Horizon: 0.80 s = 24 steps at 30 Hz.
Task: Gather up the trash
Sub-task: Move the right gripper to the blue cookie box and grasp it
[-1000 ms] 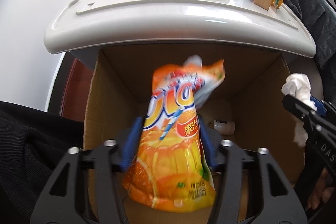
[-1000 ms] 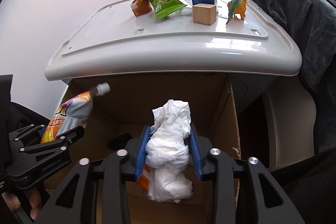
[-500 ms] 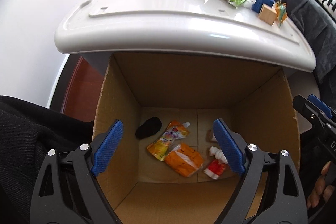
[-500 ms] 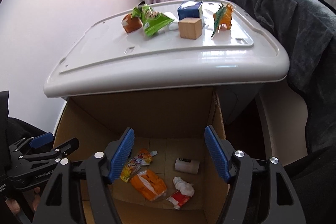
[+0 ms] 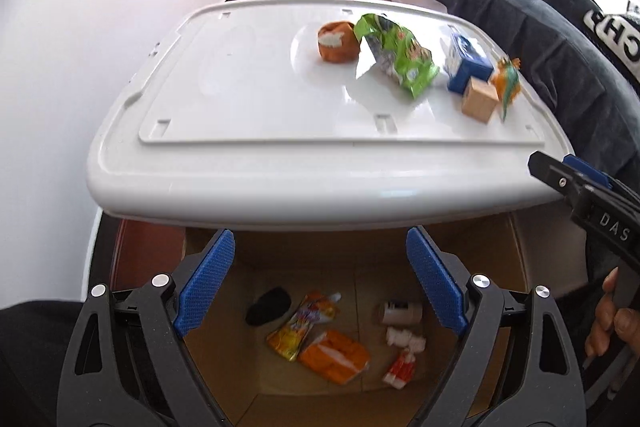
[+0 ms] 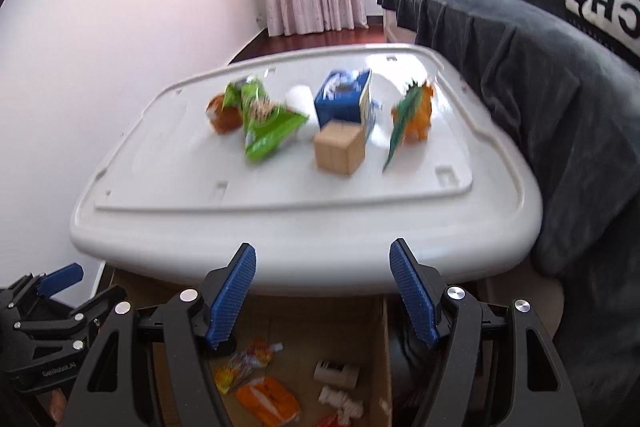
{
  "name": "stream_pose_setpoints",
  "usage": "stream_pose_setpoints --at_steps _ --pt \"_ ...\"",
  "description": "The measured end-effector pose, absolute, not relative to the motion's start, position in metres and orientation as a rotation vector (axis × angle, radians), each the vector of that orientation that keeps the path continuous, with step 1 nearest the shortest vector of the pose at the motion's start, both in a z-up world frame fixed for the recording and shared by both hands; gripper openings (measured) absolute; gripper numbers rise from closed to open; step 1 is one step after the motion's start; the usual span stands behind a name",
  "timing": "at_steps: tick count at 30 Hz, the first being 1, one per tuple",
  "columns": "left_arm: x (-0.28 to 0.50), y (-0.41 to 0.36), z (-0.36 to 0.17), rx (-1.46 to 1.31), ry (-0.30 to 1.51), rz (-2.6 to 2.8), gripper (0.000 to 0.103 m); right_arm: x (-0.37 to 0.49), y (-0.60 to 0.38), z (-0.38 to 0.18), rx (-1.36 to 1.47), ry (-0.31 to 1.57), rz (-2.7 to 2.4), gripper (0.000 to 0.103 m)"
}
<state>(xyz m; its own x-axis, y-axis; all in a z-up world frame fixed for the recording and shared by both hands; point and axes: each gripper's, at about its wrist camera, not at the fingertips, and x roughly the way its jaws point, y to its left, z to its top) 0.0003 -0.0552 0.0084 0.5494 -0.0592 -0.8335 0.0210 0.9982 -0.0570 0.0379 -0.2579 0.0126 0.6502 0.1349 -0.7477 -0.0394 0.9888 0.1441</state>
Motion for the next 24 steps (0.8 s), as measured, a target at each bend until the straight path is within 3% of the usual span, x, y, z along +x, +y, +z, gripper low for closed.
stream_pose_setpoints --at_steps 11,21,24 --pt "0.021 -0.044 -0.009 -0.084 1.002 0.031 0.086 0.151 -0.252 0.03 0.112 0.859 0.082 0.069" --pt "0.019 -0.043 -0.004 -0.122 0.982 0.009 0.086 0.216 -0.259 -0.007 0.183 0.974 -0.004 0.069" --pt "0.018 -0.043 -0.005 -0.127 0.988 -0.001 0.086 0.227 -0.266 -0.027 0.209 1.028 -0.03 0.064"
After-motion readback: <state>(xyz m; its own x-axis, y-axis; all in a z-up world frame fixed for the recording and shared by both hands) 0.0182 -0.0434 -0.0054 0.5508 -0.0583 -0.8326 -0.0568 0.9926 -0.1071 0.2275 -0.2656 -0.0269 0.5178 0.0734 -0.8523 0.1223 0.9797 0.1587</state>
